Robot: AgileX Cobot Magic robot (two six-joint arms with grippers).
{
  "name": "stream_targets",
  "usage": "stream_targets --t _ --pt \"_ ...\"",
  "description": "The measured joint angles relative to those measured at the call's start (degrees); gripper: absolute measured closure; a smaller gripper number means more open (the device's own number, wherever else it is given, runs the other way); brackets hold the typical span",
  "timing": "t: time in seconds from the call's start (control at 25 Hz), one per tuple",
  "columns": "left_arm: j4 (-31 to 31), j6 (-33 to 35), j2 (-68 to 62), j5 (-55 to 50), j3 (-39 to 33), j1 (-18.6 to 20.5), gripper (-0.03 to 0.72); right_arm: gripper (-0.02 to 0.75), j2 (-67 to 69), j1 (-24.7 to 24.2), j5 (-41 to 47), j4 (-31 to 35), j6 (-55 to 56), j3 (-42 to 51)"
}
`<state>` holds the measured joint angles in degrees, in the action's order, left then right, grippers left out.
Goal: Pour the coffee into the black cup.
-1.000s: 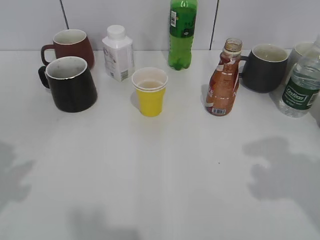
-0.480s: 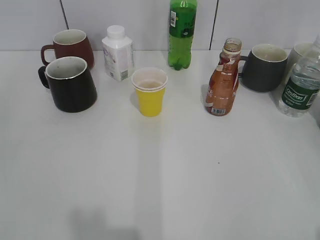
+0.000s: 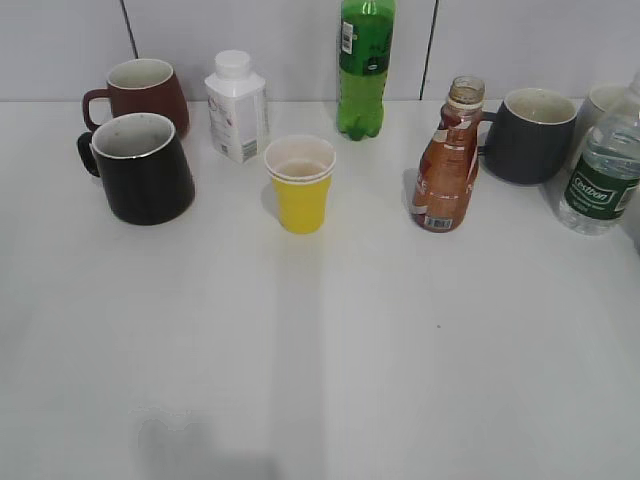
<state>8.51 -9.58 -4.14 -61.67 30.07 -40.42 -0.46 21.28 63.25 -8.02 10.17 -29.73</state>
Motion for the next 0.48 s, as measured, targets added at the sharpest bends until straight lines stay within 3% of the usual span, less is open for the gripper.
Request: stream_targets --t 0.48 --pt "-0.1 0.52 0.0 0.04 0.0 0.0 0.372 0.147 -0.04 0.0 -2.62 -0.21 0.02 0.95"
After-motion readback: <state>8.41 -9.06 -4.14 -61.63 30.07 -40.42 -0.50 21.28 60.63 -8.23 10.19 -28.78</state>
